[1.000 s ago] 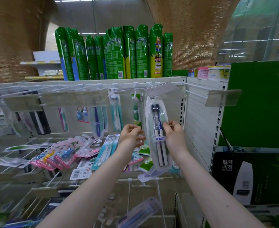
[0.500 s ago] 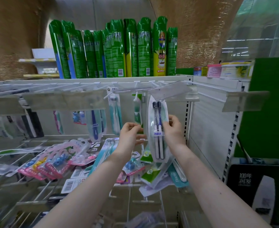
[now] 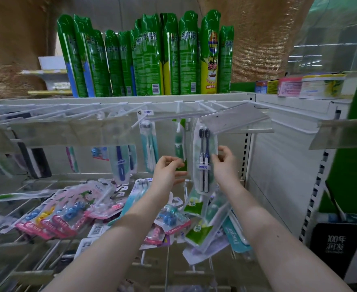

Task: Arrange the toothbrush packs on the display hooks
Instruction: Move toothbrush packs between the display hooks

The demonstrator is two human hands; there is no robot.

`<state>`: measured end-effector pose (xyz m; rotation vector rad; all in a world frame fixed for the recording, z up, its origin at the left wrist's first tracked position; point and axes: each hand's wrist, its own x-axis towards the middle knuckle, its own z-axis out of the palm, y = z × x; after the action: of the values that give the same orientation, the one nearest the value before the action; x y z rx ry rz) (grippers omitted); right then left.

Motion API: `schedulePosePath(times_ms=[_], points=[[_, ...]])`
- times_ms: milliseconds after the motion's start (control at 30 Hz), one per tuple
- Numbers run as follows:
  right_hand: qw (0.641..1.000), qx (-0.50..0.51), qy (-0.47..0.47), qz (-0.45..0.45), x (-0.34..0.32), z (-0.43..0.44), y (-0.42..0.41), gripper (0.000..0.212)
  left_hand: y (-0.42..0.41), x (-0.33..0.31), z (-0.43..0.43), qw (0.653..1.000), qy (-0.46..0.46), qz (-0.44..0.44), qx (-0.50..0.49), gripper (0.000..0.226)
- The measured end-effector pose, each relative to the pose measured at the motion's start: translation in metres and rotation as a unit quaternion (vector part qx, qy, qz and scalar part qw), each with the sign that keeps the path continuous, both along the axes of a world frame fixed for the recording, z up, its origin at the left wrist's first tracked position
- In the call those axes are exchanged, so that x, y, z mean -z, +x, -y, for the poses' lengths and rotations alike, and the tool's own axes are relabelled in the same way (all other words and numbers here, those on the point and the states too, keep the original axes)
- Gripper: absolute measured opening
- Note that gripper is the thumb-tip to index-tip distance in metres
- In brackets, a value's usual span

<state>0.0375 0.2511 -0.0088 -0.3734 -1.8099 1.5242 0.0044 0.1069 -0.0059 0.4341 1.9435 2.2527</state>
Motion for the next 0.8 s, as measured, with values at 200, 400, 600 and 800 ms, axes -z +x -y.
schedulePosePath(times_ms=[200,400,600,800], points=[[1.000,0.009,0.006,0.003,0.005,0.001,0.001,0.027,-0.002,0.006,0.001,1.000,-0.003,0.006,0.002,0.002],[1.000,0.013,-0.008,0.012,0.013,0.001,0.011,0.033,0.001,0.008,0.002,1.000,-0.008,0.006,0.001,0.001],[0.998,0.045,-0.006,0.033,0.018,-0.004,0.029,0.035,0.011,0.013,0.004,1.000,-0.003,0.016,0.009,0.007],[0.998,0.055,-0.009,0.029,0.032,-0.006,0.050,0.032,0.031,0.021,0.006,0.999,0.001,0.018,0.029,0.008]])
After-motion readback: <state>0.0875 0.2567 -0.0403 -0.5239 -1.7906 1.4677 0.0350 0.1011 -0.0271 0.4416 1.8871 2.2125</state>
